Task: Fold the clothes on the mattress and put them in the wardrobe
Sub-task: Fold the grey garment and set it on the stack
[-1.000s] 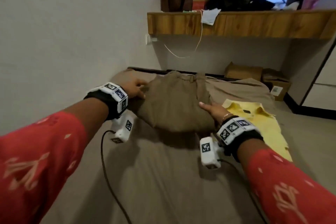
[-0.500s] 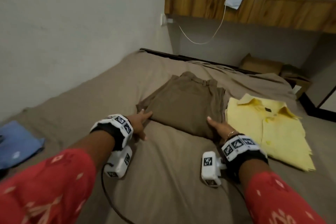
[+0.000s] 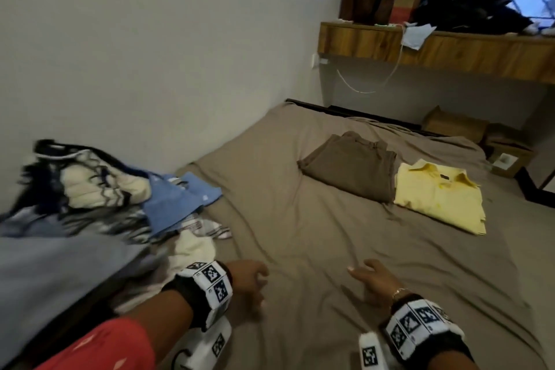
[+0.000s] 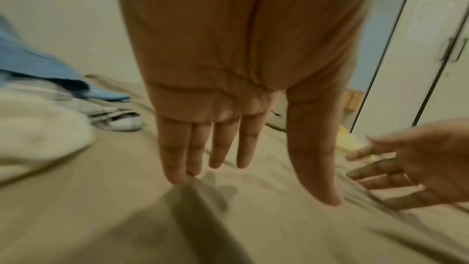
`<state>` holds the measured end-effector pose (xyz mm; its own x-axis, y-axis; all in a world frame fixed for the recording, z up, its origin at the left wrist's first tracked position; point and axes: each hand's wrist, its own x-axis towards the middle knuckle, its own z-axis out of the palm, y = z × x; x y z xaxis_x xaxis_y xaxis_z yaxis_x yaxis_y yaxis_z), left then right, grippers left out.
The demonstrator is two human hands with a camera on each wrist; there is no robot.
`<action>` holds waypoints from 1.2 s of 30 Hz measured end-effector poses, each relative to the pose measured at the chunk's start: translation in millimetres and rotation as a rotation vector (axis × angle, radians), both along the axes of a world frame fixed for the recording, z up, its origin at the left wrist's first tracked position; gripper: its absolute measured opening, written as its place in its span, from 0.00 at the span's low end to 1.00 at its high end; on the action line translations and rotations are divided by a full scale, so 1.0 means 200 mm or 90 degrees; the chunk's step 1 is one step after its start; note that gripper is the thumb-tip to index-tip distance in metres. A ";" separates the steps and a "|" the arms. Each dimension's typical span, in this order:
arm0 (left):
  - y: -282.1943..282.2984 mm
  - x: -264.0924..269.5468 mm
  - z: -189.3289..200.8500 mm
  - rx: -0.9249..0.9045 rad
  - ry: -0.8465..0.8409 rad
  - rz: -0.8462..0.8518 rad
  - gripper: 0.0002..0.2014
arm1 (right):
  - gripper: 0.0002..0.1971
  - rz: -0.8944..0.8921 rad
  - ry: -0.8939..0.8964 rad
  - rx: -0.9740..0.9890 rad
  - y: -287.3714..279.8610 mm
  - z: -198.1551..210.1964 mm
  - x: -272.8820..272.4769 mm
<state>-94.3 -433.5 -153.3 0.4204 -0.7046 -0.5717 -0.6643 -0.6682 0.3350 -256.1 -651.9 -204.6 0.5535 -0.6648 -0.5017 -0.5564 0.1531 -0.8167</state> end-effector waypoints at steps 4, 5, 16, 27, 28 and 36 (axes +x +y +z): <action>0.33 -0.06 0.14 -0.090 0.031 0.086 0.31 | 0.26 0.046 -0.002 0.039 0.29 0.10 -0.05; 0.42 -0.05 0.17 -0.115 0.035 0.110 0.30 | 0.24 0.068 -0.001 0.029 0.38 0.14 -0.03; 1.28 0.14 0.52 -0.209 -0.218 0.271 0.36 | 0.15 0.386 -0.096 -0.141 1.16 0.57 0.44; 1.66 0.16 0.41 -0.129 -0.480 0.338 0.05 | 0.33 0.764 0.004 -0.471 1.72 0.76 0.56; 1.65 0.15 0.45 -0.179 -0.460 0.337 0.03 | 0.36 0.768 -0.001 -0.497 1.74 0.76 0.56; 1.49 0.00 0.93 -0.569 -0.364 0.199 0.10 | 0.38 0.596 -0.276 -0.558 1.79 0.87 0.55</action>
<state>-93.3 -134.8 32.8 0.6912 -0.5834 0.4265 -0.7198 -0.5035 0.4779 -145.4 -293.5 -29.6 0.9752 0.0372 0.2184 0.1611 -0.7958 -0.5838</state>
